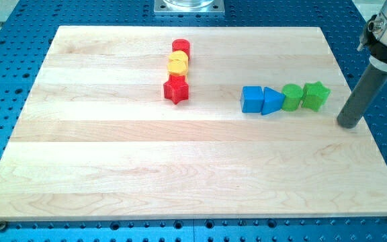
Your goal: Separate the green blocks from the blue blocks
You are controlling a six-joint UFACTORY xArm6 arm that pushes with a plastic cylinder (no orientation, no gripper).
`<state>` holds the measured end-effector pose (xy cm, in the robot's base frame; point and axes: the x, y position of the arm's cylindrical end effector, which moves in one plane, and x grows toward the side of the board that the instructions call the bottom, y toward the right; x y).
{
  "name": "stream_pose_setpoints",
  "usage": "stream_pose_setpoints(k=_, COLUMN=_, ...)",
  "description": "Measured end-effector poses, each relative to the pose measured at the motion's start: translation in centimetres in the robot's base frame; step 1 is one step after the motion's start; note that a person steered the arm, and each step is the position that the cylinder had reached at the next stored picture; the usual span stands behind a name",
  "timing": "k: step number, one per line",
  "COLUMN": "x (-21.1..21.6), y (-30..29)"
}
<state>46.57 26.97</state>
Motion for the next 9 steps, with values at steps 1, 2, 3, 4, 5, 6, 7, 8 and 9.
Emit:
stream_pose_setpoints(k=1, x=0.0, y=0.0)
stream_pose_setpoints(k=2, x=0.0, y=0.0)
stream_pose_setpoints(k=3, x=0.0, y=0.0)
stream_pose_setpoints(k=4, x=0.0, y=-0.2)
stream_pose_setpoints(k=5, x=0.1, y=-1.2)
stream_pose_setpoints(k=6, x=2.6, y=-6.8)
stream_pose_setpoints(k=7, x=4.7, y=-11.3)
stream_pose_setpoints(k=8, x=4.5, y=-12.9)
stream_pose_setpoints(k=9, x=3.3, y=-13.2)
